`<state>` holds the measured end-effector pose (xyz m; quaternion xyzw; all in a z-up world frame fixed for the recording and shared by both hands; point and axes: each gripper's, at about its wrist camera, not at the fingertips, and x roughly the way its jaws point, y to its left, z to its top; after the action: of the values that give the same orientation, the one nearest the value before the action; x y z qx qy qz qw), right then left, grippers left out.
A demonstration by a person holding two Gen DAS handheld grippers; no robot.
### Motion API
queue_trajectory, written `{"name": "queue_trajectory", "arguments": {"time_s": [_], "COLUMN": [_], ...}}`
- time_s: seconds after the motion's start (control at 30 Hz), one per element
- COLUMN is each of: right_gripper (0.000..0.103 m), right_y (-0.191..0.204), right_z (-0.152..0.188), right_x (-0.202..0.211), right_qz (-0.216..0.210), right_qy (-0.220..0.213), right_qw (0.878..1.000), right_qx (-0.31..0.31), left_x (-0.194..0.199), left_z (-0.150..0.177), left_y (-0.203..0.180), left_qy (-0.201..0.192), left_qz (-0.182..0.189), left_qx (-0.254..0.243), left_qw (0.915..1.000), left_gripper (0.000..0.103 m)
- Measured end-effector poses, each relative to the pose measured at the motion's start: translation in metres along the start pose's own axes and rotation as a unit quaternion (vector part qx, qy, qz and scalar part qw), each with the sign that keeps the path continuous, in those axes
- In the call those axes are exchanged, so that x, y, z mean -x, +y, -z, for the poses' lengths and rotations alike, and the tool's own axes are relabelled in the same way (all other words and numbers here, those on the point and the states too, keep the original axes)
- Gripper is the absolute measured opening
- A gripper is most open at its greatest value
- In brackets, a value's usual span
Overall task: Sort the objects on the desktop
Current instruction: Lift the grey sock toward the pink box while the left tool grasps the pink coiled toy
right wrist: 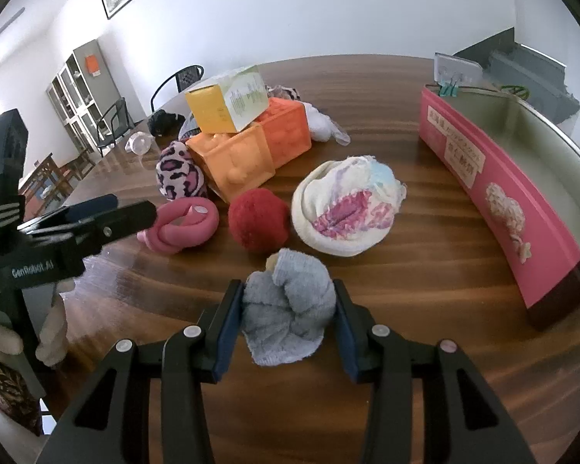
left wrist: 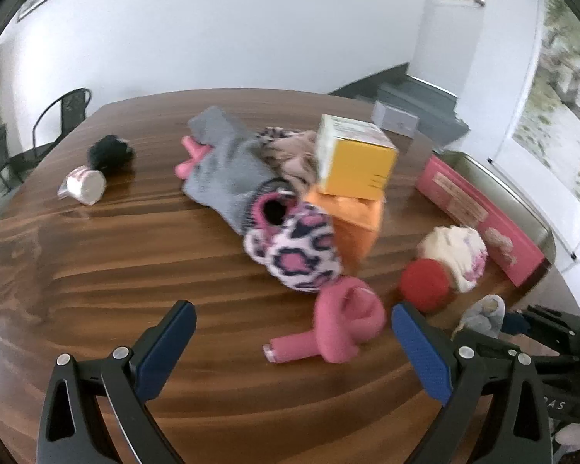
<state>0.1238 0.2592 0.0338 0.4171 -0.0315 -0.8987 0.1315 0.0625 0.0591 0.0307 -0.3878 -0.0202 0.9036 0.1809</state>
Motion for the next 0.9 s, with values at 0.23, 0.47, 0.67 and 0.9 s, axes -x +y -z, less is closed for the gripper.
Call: {"name": "queue_trajectory", "arguments": {"time_s": [0.23, 0.47, 0.67, 0.9], "right_gripper": [0.048, 0.048, 0.047, 0.047], "right_y": [-0.003, -0.011, -0.017, -0.026], "right_z": [0.002, 0.003, 0.004, 0.003], "right_x": [0.004, 0.009, 0.012, 0.025], "right_qz": [0.0, 0.0, -0.001, -0.004], "right_qy": [-0.012, -0.02, -0.027, -0.045], "right_qw": [1.0, 1.0, 0.999, 0.998], "right_qx": [-0.001, -0.011, -0.021, -0.035], "left_x": [-0.017, -0.032, -0.028, -0.013], "left_z": [-0.004, 0.003, 0.005, 0.002], "left_y": [-0.016, -0.025, -0.026, -0.025], "left_qy": [0.024, 0.067, 0.062, 0.035], "left_qz": [-0.012, -0.012, -0.014, -0.002], "left_qx": [-0.023, -0.056, -0.062, -0.051], "left_qw": [0.9994, 0.9961, 0.9961, 0.9981], "left_gripper": [0.103, 0.083, 0.072, 0.071]}}
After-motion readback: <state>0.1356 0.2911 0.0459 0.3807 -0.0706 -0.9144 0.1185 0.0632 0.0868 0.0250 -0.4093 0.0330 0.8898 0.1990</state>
